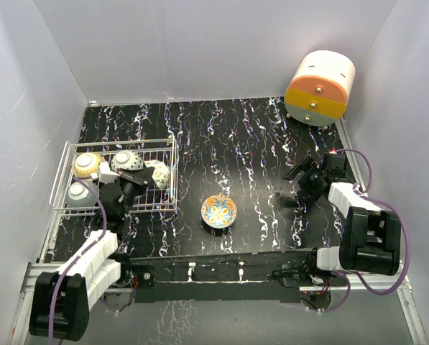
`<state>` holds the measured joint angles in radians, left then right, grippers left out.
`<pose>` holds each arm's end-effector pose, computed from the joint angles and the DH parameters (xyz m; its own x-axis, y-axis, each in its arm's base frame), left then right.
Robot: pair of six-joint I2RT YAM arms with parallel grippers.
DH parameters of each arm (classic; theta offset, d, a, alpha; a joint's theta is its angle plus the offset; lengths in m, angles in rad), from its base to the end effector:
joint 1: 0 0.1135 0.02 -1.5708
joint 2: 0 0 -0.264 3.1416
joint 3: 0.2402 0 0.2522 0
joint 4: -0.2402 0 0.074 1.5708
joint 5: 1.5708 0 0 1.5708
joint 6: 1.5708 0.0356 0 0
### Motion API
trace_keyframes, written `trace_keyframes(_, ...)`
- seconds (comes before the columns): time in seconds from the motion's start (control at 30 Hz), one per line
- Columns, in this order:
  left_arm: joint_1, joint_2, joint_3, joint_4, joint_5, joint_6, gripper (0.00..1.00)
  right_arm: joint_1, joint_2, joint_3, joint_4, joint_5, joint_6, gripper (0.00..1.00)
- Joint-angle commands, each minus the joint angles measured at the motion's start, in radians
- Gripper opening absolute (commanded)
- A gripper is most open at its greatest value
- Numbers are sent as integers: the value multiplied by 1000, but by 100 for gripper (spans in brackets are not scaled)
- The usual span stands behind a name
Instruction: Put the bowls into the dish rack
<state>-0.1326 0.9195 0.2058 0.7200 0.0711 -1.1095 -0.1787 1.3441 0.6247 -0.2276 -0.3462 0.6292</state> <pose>0.1919 -0.0281 0.2091 -0.1784 -0.8773 -0.4455 0.0956 0.4352 -0.8953 0.2455 -0.0321 0.1672 -0.6622 0.6822 -0.3102 0.4476 0.6920 0.5664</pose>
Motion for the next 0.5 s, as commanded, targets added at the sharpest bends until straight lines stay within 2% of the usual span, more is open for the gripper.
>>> trace_keyframes(0.0, 30, -103, -33, -135, -54, -1, 0, -1, 8, 1, 43, 6, -13, 90)
trace_keyframes(0.13, 47, -154, -40, -245, -70, 16, 0, -1, 12, 2, 46, 3, -13, 90)
trace_keyframes(0.37, 62, -144, -82, -326, -78, 8, 0, -1, 7, 1, 44, 6, -15, 90)
trace_keyframes(0.47, 65, -148, -86, -368, -102, 14, 7, -1, 7, -1, 44, 7, -16, 90)
